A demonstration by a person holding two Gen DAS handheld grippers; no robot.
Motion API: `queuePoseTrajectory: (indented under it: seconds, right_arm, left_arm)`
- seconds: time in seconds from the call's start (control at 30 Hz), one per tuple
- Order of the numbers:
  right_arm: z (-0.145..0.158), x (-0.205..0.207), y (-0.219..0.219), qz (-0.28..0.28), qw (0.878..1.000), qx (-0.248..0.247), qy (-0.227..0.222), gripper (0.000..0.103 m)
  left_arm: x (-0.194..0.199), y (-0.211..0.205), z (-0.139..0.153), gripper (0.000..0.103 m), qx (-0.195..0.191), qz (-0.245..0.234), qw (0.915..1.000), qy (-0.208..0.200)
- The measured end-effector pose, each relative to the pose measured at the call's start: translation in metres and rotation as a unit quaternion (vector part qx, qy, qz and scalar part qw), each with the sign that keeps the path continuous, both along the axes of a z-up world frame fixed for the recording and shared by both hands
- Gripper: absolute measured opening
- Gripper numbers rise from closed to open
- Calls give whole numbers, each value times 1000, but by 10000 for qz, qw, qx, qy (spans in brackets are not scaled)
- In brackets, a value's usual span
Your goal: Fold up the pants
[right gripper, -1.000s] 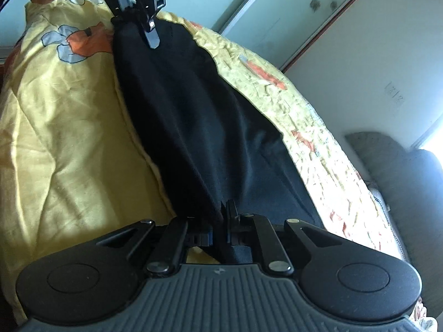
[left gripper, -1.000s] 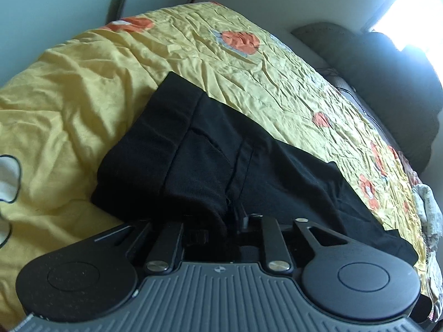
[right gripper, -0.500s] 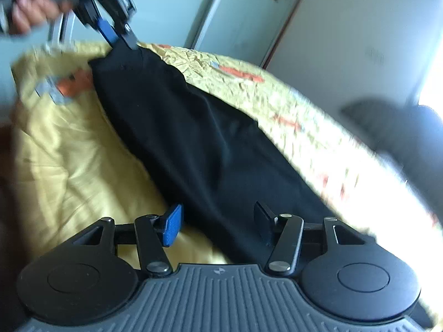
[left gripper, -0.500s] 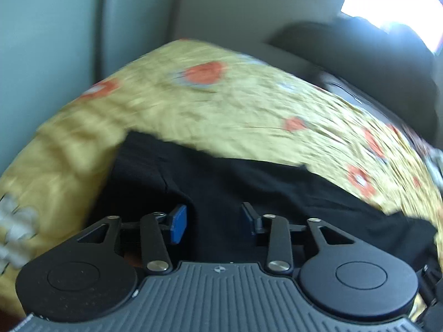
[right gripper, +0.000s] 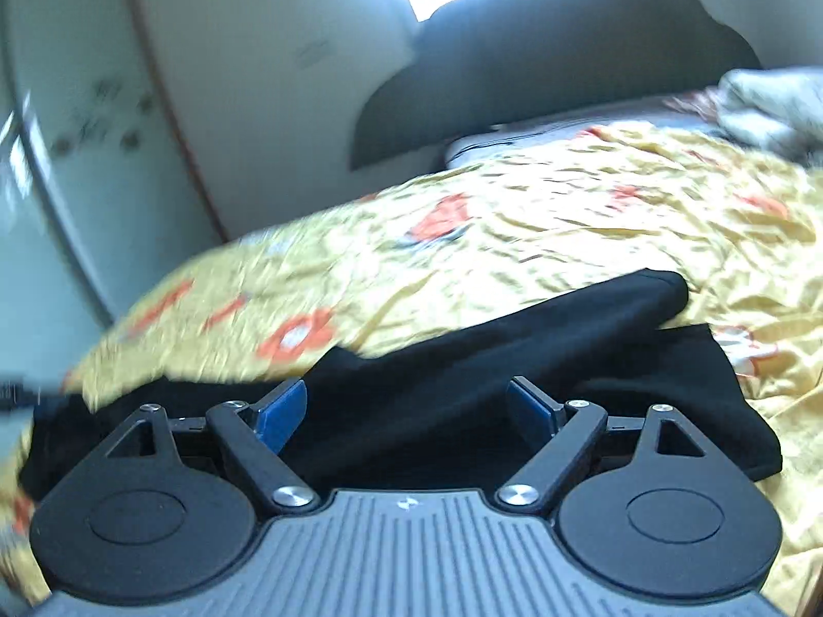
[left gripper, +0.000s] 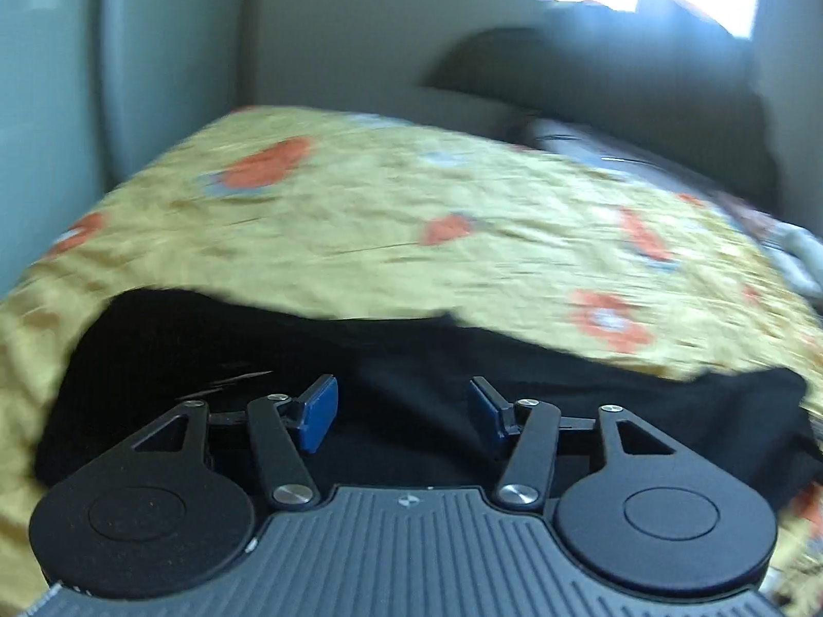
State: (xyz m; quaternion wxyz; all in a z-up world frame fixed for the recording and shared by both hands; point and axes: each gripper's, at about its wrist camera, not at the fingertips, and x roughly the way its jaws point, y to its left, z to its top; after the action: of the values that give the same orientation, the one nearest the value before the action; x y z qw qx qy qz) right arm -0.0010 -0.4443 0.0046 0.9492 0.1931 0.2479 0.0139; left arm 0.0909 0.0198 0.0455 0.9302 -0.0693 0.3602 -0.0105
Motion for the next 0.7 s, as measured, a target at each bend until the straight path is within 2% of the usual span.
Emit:
queuePoseTrajectory:
  seconds: [0.03, 0.1, 0.13, 0.2, 0.23, 0.27, 0.3, 0.33, 0.4, 0.47, 0.5, 0.6, 0.7]
  right_arm:
    - [-4, 4, -9, -82, 9998, 181, 23, 86]
    - [-12, 15, -25, -297, 9979, 566, 91, 86]
    - [-17, 19, -36, -385, 9962, 775, 133, 86]
    - [-31, 31, -55, -546, 9899, 1279, 259, 86]
    - [-37, 38, -61, -612, 9867, 1476, 302, 86]
    - [-41, 42, -70, -690, 9832, 1652, 347, 86]
    - [-47, 46, -74, -759, 9803, 1773, 419, 86]
    - [-49, 51, -77, -803, 9777, 1874, 511, 86]
    - [-49, 58, -77, -811, 9744, 2002, 624, 86]
    - [-42, 64, -72, -699, 9761, 1939, 689, 89]
    - [-39, 68, -68, -638, 9781, 1851, 704, 93]
    - [-31, 73, -58, -619, 9816, 1633, 768, 94]
    - [-26, 71, -49, -596, 9854, 1390, 778, 94]
  left_arm:
    - [3, 13, -5, 62, 183, 302, 9993, 91]
    - [8, 43, -20, 61, 594, 1023, 9922, 385]
    - [8, 60, -24, 68, 636, 1318, 9881, 466]
    - [6, 100, -29, 70, 364, 1774, 9811, 676]
    - [3, 116, -28, 66, 272, 2120, 9742, 718]
    - [-2, 129, -24, 61, 311, 2524, 9647, 691]
    - [-6, 138, -18, 61, 343, 2805, 9575, 585]
    - [-10, 146, -11, 61, 228, 2889, 9561, 433]
    - [-15, 150, 2, 62, -202, 2703, 9623, 221]
    - [-12, 134, 11, 63, -359, 2178, 9753, 110]
    - [-10, 120, 13, 64, -321, 1833, 9825, 36]
    - [-4, 72, 13, 67, -172, 825, 9964, -49]
    - [-6, 27, 3, 68, -193, -242, 9994, 165]
